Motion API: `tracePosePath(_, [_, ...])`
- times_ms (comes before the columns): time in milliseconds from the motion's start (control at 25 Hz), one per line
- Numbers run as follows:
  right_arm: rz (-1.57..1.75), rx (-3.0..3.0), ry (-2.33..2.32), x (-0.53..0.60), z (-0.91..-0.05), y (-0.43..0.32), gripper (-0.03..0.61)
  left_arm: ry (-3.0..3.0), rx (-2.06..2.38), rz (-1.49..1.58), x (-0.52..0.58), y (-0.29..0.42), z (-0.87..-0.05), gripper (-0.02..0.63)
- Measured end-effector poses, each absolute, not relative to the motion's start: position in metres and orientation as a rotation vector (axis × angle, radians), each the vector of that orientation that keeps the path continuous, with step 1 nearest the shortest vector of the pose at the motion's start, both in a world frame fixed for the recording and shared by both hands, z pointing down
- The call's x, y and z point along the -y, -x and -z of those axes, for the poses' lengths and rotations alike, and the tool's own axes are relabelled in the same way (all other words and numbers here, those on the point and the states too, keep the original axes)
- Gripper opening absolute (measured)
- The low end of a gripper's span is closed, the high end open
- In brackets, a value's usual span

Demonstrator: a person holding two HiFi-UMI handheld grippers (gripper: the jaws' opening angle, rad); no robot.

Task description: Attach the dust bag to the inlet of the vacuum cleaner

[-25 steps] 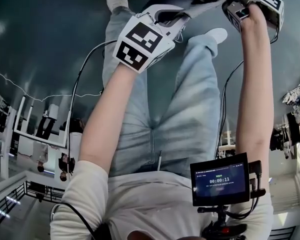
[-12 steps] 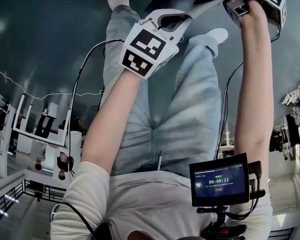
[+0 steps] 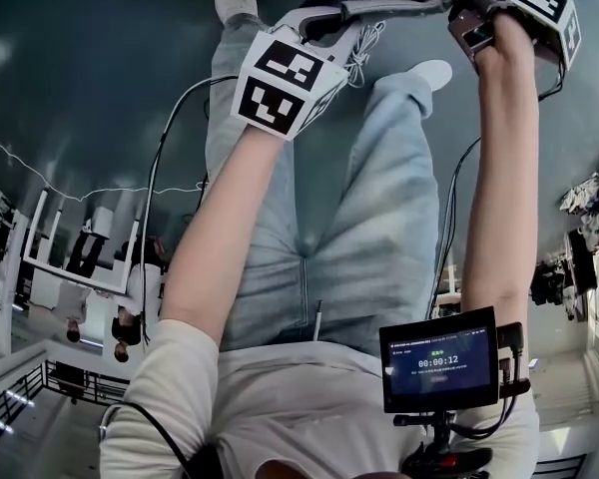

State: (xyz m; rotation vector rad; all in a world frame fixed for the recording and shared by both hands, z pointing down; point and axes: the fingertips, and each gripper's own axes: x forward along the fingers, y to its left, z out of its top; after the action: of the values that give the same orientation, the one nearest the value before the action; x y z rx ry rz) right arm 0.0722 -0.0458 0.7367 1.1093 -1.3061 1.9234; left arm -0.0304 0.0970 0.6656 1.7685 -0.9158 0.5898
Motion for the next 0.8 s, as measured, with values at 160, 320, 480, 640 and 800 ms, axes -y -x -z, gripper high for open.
tracePosePath(160, [-2.081,1.227,-1.108,0.048,-0.772,-0.074,0.018,-1.912,0.936,-0.681,-0.086,0.012,-0.636,0.014])
tracePosePath(320, [-2.368,1.274,-1.027,0.051,-0.769,-0.069,0.025,-1.926,0.964,-0.688,-0.062,0.022,-0.640,0.015])
tracePosePath(480, [-2.509,1.332,-0.932,0.055,-0.754,-0.075,0.105,-1.980,0.889,-0.663,-0.062,0.036,-0.646,0.015])
tracePosePath(640, [-2.469,1.435,-0.873,0.051,-0.737,-0.088,0.161,-2.004,0.823,-0.601,-0.079,0.046,-0.646,0.048])
tracePosePath(800, [-2.478,1.488,-0.869,0.029,-0.722,-0.100,0.161,-1.969,0.841,-0.530,-0.096,0.067,-0.643,0.058])
